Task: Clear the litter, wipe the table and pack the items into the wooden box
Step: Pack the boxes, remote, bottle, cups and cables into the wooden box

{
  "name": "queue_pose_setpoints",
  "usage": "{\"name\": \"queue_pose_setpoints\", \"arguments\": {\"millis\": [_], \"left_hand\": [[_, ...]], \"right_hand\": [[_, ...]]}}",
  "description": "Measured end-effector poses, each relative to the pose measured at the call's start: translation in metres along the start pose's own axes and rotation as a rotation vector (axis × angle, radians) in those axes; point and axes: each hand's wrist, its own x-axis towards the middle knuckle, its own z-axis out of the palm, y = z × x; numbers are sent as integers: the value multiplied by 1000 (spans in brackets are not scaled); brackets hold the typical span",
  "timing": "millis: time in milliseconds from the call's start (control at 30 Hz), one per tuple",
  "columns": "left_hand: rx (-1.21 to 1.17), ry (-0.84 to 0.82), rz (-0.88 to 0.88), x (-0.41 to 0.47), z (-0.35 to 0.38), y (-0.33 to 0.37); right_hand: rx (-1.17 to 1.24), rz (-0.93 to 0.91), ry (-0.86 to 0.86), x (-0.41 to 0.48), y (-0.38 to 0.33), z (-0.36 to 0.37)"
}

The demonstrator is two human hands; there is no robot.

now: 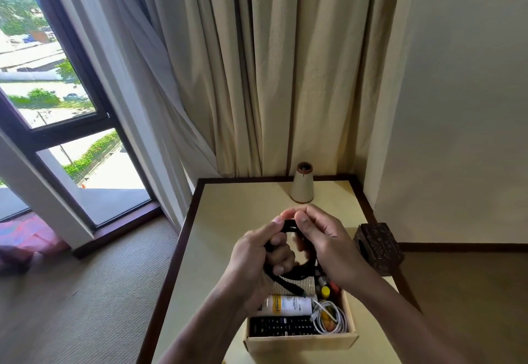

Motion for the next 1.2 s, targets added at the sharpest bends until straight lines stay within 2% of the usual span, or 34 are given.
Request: {"name": "queue_pose_setpoints", "arguments": {"millis": [200, 267, 400, 600, 767, 900, 1033, 1200], "left_hand": [[-135, 42, 9, -1, -11, 20], [-135, 52, 1, -1, -11, 23], [-122, 52, 2, 1, -9, 21], [-44, 82, 94, 5, -7, 17], [155, 132, 263, 12, -14, 12], [202, 141, 286, 17, -14, 7], [125, 137, 211, 18, -15, 8], [-18, 74, 55, 9, -10, 13]], "right_hand": [[-90, 195, -205, -11, 9, -27], [-158, 200, -166, -9, 10, -29], [-372, 128, 120, 0, 6, -32], [-585, 160, -24, -13, -7, -23], [-503, 135, 65, -19, -19, -24], [-369, 145, 77, -25, -24, -14], [-127, 167, 154, -27, -18, 2], [-75, 144, 325, -22, -7, 7]]}}
